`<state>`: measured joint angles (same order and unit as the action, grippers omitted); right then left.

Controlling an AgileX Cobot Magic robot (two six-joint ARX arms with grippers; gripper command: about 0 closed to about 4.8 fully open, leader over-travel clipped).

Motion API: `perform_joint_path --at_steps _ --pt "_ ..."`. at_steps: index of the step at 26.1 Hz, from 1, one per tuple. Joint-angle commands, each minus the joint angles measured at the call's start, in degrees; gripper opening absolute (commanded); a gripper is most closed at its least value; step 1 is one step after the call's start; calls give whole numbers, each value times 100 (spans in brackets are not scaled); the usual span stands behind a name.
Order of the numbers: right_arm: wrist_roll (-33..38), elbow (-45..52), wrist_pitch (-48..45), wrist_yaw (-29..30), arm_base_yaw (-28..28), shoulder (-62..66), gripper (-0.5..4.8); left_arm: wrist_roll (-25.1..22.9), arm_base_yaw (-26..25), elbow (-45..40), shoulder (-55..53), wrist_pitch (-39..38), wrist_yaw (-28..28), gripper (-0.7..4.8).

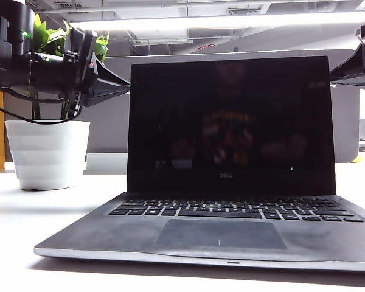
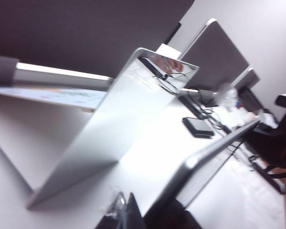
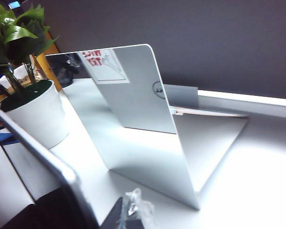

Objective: Close the laptop lid.

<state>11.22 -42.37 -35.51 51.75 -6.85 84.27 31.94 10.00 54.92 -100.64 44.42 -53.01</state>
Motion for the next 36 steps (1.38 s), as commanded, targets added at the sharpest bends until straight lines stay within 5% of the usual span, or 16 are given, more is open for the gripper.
perform_joint_path --at_steps 1,12,18,25,31,36 --pt "282 -4 -24 1198 162 -17 -1 518 133 20 24 146 -1106 -5" --pt "1298 -2 254 2177 151 -17 -1 1528 61 17 24 -122 -2957 -5" --pt "1294 0 1482 2367 153 -17 -1 2050 61 17 24 -199 -3134 -5" --pt "1224 9 2216 2406 168 -17 -1 2026 63 -4 22 -765 -3318 -5" --pt "636 46 3077 2385 177 -17 -1 1167 63 -120 22 -1836 -3307 -5" --pt "-415 105 4404 1882 391 -13 -1 -686 63 -181 13 -3954 -3012 -5"
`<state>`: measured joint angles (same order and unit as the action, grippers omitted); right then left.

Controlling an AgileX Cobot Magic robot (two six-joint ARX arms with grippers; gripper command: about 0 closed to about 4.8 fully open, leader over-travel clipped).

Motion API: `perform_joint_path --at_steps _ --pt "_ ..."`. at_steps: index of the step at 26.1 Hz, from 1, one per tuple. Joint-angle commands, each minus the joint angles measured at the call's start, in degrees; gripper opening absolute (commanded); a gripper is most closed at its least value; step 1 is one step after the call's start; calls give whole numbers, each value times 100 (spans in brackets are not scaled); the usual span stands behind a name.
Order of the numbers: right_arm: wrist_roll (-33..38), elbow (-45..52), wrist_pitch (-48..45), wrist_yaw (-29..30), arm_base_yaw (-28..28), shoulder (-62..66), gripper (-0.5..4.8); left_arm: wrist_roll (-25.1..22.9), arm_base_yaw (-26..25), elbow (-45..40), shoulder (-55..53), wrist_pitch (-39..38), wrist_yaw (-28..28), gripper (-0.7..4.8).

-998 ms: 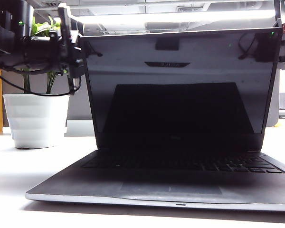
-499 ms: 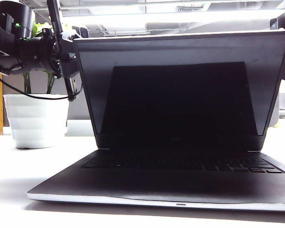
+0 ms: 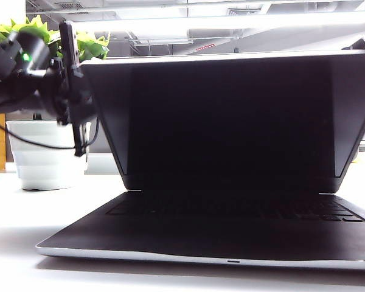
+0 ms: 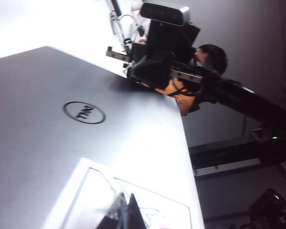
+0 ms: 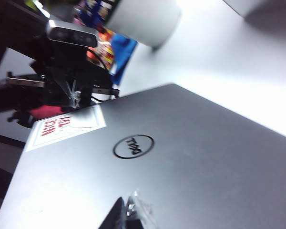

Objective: Close the laptop lid.

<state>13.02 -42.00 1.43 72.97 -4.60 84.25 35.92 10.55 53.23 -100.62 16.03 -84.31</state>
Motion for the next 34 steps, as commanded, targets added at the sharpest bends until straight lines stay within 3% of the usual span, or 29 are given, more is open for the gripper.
perform_joint_path --at_steps 1,4,7,10,18,21,23,25,26,27,28,31,34 --pt "-721 81 879 -289 210 -2 -1 -1296 11 -13 11 -1318 116 -5" --pt "-1029 212 1224 -551 361 28 -1 -2253 11 -13 11 -2280 256 -5" --pt "-1040 393 1248 -756 380 199 -1 -3097 20 -13 9 -3211 1086 -5" --pt "-1021 437 1331 -1115 380 431 -1 -3617 55 -13 -22 -3744 1755 -5" --pt "-973 413 1244 -1252 372 693 -1 -3606 59 -9 -208 -3670 2299 -5" --pt "-828 105 1202 -863 367 682 -1 -3506 50 42 37 -3648 1781 -5" --pt "-656 -256 1209 -597 367 603 -1 -3506 52 68 413 -3648 2020 -5" --pt "-522 -595 1250 -890 374 328 -2 -3506 50 122 984 -3635 2962 -5" --pt "-472 -756 1252 -1416 402 63 -2 -3510 57 144 1469 -3635 4330 -5" --pt "-407 -839 1248 -1856 446 -111 -2 -3589 92 142 1740 -3626 5073 -5" --pt "-328 -946 1246 -2682 492 -422 -3 -3731 212 142 2162 -3585 6151 -5" --pt "-109 -1010 1071 -4610 643 -1152 -2 -3764 350 140 2887 -3128 7624 -5" --pt "-101 -1008 911 -6050 809 -1742 -2 -3742 365 133 3407 -2516 8424 -5"
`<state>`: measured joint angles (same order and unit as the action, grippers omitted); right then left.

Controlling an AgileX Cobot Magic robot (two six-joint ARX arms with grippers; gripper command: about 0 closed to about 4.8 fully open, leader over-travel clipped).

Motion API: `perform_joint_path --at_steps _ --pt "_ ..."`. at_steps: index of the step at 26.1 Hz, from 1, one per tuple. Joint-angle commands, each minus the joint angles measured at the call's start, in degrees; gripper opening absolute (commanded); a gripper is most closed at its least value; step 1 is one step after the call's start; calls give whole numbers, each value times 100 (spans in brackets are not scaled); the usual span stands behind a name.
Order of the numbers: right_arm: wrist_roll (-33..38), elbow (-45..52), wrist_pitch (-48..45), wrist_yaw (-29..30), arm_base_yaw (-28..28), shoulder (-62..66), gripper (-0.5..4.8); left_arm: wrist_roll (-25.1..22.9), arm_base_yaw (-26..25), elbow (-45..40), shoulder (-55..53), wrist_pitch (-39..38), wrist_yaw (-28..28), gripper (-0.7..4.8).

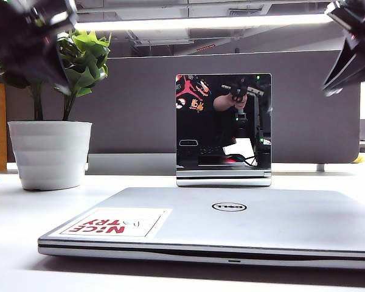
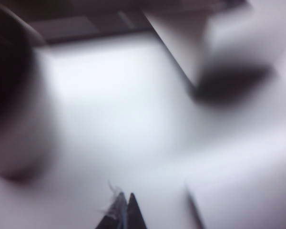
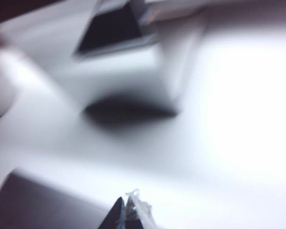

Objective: Close the laptop lid.

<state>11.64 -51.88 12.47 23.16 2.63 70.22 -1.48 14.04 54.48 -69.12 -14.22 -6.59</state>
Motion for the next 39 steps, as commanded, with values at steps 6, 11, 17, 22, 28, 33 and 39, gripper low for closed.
perform_joint_path --at_steps 6,11,17,22,28,33,39 --pt "35 -20 -695 -1620 188 -872 -1 -4 17 9 590 1045 1174 -5" --pt "35 -17 -673 -1620 186 -870 -1 -4 17 9 577 1021 1174 -5" --pt "35 -17 -673 -1620 186 -870 -1 -4 17 9 577 1021 1176 -5" --pt "35 -17 -673 -1622 186 -870 -1 -7 17 9 577 1012 1176 -5" --pt "35 -17 -673 -1620 186 -870 -1 -153 13 13 693 970 1716 -5" --pt "35 -17 -671 -1624 186 -870 -1 297 -319 -7 2347 -168 1880 -5" --pt "35 -17 -662 -1620 188 -852 -1 179 -876 -1145 4413 -455 1829 -5"
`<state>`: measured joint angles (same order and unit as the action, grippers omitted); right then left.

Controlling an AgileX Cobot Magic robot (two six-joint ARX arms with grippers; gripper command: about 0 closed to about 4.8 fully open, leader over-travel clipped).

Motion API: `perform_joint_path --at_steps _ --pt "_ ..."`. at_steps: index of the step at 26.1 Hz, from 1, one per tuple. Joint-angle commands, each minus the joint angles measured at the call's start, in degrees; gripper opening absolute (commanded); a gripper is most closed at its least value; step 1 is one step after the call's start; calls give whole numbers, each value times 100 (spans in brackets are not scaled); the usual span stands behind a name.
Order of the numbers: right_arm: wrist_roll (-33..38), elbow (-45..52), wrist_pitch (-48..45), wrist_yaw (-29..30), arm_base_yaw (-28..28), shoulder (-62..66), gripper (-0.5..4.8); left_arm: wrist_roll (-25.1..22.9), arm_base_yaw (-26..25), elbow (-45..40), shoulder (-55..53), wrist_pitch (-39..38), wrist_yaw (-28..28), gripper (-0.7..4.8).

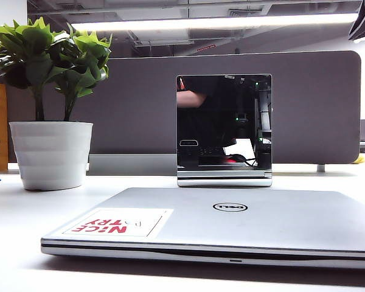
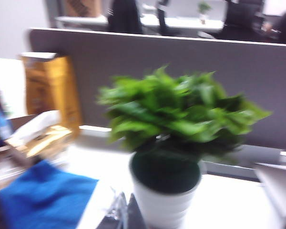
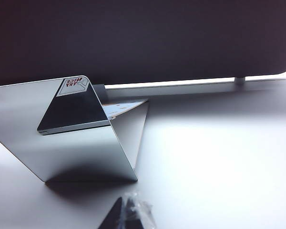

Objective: Close the laptop lid.

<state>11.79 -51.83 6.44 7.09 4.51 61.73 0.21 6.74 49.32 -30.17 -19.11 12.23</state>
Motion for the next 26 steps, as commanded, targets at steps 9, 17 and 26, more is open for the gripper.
perform_joint_path --at_steps 9,17,26 --pt "20 -22 -66 -13 0 0 -1 267 -343 -4076 2518 3309 -903 -5" --pt "20 -22 -66 -13 0 0 -1 870 -369 -4859 2559 3458 -1161 -5" --pt "20 -22 -63 -13 0 2 -1 769 -629 -4883 2994 2396 -1110 -5"
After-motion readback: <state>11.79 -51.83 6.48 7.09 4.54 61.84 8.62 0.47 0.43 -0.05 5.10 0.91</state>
